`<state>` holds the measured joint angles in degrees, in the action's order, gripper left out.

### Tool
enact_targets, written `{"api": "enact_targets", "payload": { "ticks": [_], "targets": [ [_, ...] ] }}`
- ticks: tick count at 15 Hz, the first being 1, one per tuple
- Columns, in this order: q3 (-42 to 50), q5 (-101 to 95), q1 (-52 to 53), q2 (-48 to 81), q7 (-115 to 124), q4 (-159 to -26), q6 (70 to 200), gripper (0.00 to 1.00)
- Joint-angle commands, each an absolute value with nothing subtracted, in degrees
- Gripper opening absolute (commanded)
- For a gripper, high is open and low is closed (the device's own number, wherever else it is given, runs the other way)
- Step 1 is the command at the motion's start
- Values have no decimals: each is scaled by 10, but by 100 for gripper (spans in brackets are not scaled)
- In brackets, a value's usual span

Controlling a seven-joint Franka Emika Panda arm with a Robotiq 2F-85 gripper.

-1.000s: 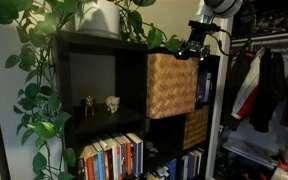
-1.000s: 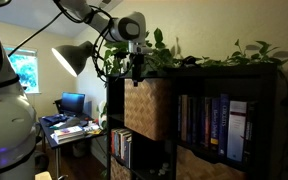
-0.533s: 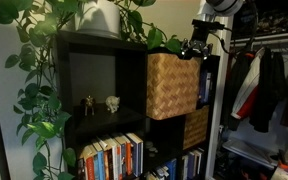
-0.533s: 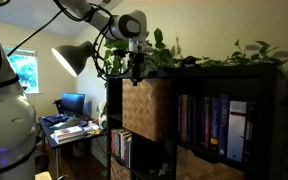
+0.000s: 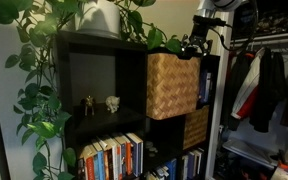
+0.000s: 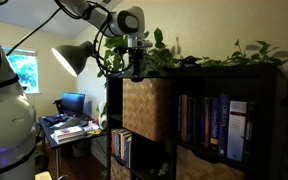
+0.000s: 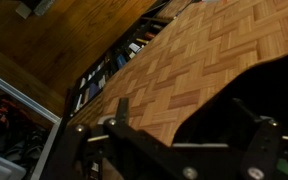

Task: Pull out the topmost basket, place the black object on the top of the book shelf into the basket

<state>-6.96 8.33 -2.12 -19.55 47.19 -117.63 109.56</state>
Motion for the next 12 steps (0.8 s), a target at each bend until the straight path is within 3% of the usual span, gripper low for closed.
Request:
{"api": "enact_targets", "payload": {
  "ticks": [1, 12],
  "targets": [
    [-74, 53, -18, -194, 471, -1132, 1063, 100],
    [-40, -66, -34, -159, 349, -1039, 1066, 100]
  ]
}}
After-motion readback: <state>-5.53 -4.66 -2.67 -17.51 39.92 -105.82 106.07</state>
